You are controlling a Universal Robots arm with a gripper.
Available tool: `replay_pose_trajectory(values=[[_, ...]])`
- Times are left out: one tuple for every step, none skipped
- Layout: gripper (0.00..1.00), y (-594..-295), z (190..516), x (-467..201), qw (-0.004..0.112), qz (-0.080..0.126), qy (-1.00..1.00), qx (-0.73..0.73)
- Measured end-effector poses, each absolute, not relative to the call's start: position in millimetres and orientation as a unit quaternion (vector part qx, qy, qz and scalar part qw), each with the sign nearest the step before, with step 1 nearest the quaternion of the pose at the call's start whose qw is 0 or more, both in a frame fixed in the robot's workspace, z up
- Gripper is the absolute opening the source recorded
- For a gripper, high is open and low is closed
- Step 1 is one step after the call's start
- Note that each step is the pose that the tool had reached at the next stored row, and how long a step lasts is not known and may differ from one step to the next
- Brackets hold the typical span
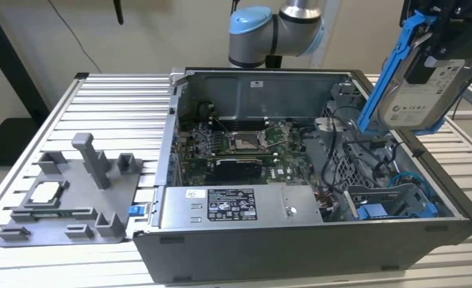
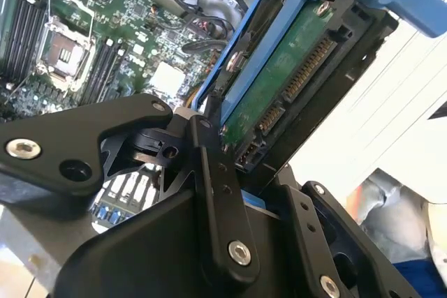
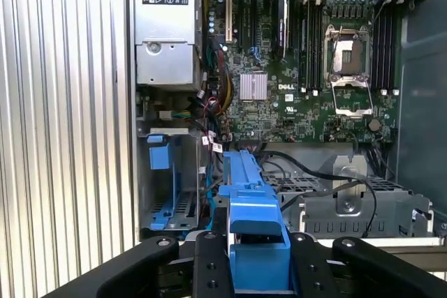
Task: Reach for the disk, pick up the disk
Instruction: 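Pick up the disk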
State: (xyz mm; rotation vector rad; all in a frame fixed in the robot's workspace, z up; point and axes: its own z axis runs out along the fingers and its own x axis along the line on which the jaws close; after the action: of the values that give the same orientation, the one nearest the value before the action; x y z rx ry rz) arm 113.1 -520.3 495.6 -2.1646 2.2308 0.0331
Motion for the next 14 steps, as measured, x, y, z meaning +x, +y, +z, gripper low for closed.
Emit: replay_pose_trajectory(values=[[0.00, -522.9, 494.8, 113.1, 0.016, 0.010, 0.718, -0.696], [0.00, -527.4, 493.9, 113.1, 0.016, 0.011, 0.718, -0.696], [0.00, -531.7, 493.0, 113.1, 0.017, 0.011, 0.718, -0.696], [0.00, -535.3, 492.4, 113.1, 0.016, 0.011, 0.719, -0.695], [0.00, -539.0, 491.4, 113.1, 0.016, 0.010, 0.719, -0.695], [0.00, -541.8, 490.2, 113.0, 0.016, 0.011, 0.720, -0.694], [0.00, -544.1, 488.9, 113.0, 0.016, 0.010, 0.720, -0.693], [0.00, -546.7, 487.4, 113.0, 0.016, 0.010, 0.721, -0.693], [0.00, -549.5, 486.1, 113.0, 0.016, 0.010, 0.721, -0.692], [0.00, -552.2, 484.6, 113.0, 0.017, 0.010, 0.722, -0.692], [0.00, -555.2, 483.1, 113.0, 0.017, 0.010, 0.722, -0.691], [0.00, -557.9, 481.8, 113.0, 0.017, 0.010, 0.723, -0.691], [0.00, -560.7, 480.6, 113.0, 0.016, 0.010, 0.723, -0.691], [0.00, -563.5, 479.2, 113.0, 0.016, 0.011, 0.723, -0.691]])
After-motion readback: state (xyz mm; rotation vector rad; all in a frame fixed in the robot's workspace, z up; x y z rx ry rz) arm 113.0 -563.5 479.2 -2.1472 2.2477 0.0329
